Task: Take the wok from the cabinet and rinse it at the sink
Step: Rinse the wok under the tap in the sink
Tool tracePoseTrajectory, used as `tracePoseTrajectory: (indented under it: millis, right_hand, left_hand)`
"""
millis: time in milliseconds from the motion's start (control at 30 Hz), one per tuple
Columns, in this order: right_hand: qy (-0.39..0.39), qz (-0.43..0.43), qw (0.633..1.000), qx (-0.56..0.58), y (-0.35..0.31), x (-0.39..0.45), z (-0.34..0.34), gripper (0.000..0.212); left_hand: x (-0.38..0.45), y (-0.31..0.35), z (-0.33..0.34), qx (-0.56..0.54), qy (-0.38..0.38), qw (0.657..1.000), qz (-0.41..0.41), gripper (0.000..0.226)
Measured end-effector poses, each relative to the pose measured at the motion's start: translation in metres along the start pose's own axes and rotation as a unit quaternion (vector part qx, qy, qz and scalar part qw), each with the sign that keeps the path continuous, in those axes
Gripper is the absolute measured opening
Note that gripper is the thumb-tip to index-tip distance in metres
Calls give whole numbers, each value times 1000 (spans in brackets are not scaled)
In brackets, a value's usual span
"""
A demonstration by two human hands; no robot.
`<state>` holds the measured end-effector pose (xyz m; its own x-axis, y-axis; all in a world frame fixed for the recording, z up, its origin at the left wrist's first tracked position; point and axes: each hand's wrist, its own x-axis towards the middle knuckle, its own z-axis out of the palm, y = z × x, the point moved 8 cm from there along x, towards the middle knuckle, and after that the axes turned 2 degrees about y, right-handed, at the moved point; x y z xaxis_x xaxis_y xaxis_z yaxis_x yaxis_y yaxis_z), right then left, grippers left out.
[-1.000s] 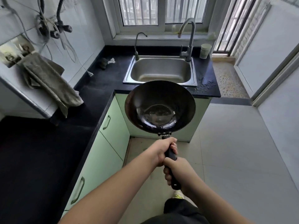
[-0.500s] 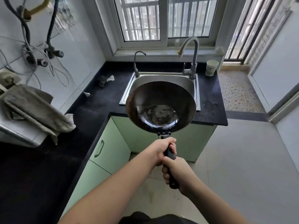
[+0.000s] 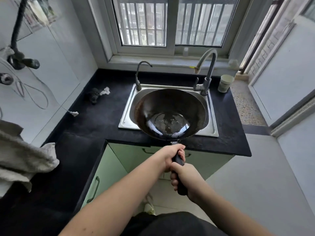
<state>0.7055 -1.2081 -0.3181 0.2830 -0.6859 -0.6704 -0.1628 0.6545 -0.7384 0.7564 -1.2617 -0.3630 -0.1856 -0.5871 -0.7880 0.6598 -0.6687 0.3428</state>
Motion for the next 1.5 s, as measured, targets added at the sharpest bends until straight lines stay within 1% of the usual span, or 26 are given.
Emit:
tracePoseTrajectory:
  millis: [200, 367, 700, 900, 967, 1033, 1100, 1133, 1200, 1333, 1367, 1433, 1500]
  right_hand:
    - [19, 30, 998, 41, -33, 44, 34, 6]
    - [48, 55, 995, 70, -43, 74, 38, 12]
    - [53, 111, 984, 126, -70, 146, 21, 18]
    - [53, 164, 976, 133, -78, 180, -3, 18]
    - [47, 180, 973, 134, -77, 189, -9, 19]
    - [38, 190, 971, 137, -76, 197, -13, 19]
    - [29, 196, 972, 123, -75, 201, -14, 17]
    - [27, 197, 974, 112, -76, 203, -17, 16]
    - [25, 200, 975, 95, -76, 208, -23, 16]
    - [20, 217, 970, 106, -76, 218, -28, 16]
    - [16, 222, 969, 110, -76, 220, -29, 16]
    - [-1, 228, 966, 121, -75, 223, -30, 14]
    - [-34, 234, 965, 112, -75, 224, -29, 11]
  left_hand:
    - [24, 58, -17, 28, -5, 999, -30, 38]
    - [46, 75, -19, 37, -10, 998, -50, 39]
    - [96, 120, -1, 70, 22, 995, -64, 40]
    - [130, 126, 9, 101, 69, 989, -79, 52]
    - [139, 125, 9, 117, 87, 985, -91, 55]
    - [146, 128, 7, 122, 112, 982, -92, 52]
    - [157, 128, 1, 141, 126, 978, -89, 51]
    - [162, 126, 1, 136, 123, 978, -96, 54]
    - [169, 127, -1, 139, 144, 975, -97, 55]
    - [177, 125, 9, 122, 132, 977, -115, 60]
    - [177, 125, 9, 133, 133, 975, -119, 60]
    - [175, 126, 12, 142, 138, 973, -120, 50]
    - [174, 127, 10, 133, 140, 973, -125, 45]
